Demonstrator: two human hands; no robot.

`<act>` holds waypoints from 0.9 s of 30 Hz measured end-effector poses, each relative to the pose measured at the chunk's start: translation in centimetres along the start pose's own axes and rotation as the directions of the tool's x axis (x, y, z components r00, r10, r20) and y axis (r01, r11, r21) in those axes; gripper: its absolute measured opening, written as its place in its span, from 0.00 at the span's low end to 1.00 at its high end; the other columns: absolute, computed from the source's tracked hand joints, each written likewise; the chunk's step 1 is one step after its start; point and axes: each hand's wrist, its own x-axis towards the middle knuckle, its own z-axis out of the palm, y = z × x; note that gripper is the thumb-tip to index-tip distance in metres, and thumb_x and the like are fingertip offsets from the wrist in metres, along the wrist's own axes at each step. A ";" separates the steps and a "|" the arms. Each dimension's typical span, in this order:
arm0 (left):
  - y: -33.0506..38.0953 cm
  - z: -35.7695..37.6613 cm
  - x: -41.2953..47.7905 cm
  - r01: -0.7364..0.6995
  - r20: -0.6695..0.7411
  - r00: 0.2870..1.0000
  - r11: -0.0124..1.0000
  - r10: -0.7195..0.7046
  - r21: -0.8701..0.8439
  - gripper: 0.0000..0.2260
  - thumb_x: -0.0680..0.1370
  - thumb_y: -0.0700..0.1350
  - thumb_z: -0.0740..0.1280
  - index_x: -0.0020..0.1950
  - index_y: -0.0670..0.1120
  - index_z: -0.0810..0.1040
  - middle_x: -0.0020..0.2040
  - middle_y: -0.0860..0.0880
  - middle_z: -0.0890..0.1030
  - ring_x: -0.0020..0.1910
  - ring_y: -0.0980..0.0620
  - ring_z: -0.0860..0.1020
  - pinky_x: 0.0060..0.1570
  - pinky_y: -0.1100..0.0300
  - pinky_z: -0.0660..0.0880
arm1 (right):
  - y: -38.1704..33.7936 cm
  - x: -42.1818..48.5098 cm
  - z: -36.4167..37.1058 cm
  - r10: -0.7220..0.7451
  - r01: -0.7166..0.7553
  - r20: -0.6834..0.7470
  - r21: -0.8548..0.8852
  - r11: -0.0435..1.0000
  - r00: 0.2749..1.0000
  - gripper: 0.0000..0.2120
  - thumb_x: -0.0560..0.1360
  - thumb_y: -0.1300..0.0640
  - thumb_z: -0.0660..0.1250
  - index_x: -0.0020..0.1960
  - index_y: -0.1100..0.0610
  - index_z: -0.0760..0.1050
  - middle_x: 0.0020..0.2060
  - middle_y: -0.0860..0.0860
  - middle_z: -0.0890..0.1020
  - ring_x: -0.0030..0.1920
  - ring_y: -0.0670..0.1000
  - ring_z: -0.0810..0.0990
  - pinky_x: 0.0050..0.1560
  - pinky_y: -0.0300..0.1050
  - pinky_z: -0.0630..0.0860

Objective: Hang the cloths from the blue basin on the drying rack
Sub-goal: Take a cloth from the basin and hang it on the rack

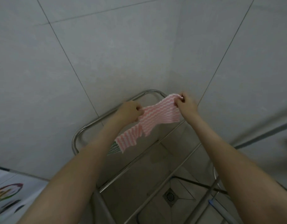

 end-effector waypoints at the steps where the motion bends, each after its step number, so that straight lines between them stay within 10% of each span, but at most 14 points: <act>1: -0.4 0.3 0.7 0.006 0.002 1.000 1.000 -0.006 -0.001 0.08 0.78 0.42 0.64 0.41 0.41 0.78 0.34 0.45 0.79 0.21 0.63 0.73 0.31 0.66 0.72 | 0.2 0.5 0.5 0.003 -0.002 0.002 -0.035 0.999 1.000 0.07 0.79 0.60 0.59 0.53 0.62 0.74 0.42 0.54 0.75 0.43 0.51 0.72 0.29 0.37 0.62; 10: -3.9 2.1 5.5 0.122 -0.019 0.992 0.988 -0.125 -0.098 0.10 0.79 0.41 0.62 0.47 0.35 0.78 0.41 0.36 0.81 0.38 0.44 0.80 0.45 0.50 0.77 | 1.1 4.8 5.1 0.078 -0.076 0.030 -0.043 0.996 0.997 0.12 0.77 0.63 0.60 0.61 0.63 0.71 0.49 0.58 0.77 0.49 0.55 0.76 0.44 0.39 0.69; 14: -4.4 3.0 6.7 0.232 -0.056 0.970 0.971 -0.235 -0.054 0.11 0.79 0.40 0.61 0.59 0.36 0.73 0.56 0.36 0.79 0.55 0.40 0.78 0.53 0.51 0.73 | 1.8 5.1 7.0 0.048 -0.081 0.363 0.074 0.994 0.930 0.39 0.73 0.65 0.68 0.76 0.59 0.48 0.71 0.60 0.64 0.68 0.57 0.69 0.67 0.52 0.69; 17: -4.1 4.1 6.9 0.209 -0.036 0.977 0.978 -0.210 -0.021 0.20 0.79 0.42 0.62 0.69 0.36 0.65 0.67 0.37 0.71 0.65 0.41 0.71 0.58 0.55 0.68 | 2.4 4.5 8.0 -0.079 0.167 0.518 -0.126 0.978 0.852 0.36 0.72 0.57 0.71 0.75 0.52 0.57 0.70 0.55 0.67 0.65 0.54 0.70 0.69 0.55 0.65; 21: -3.2 5.9 6.2 0.029 0.216 0.976 0.999 -0.037 0.039 0.20 0.79 0.54 0.63 0.58 0.39 0.76 0.55 0.39 0.80 0.52 0.46 0.78 0.45 0.58 0.68 | 2.6 4.6 8.8 -0.160 0.627 0.730 -0.428 0.652 0.665 0.19 0.75 0.45 0.63 0.62 0.51 0.75 0.61 0.50 0.77 0.64 0.51 0.71 0.66 0.47 0.58; 27: -3.9 6.8 6.2 -0.007 0.278 0.959 0.974 -0.058 0.226 0.14 0.81 0.44 0.59 0.60 0.38 0.76 0.57 0.39 0.79 0.56 0.42 0.77 0.46 0.57 0.68 | 3.5 4.4 9.6 -0.148 0.724 0.730 -0.587 0.363 0.667 0.13 0.80 0.55 0.58 0.63 0.55 0.70 0.61 0.52 0.75 0.64 0.53 0.70 0.63 0.47 0.58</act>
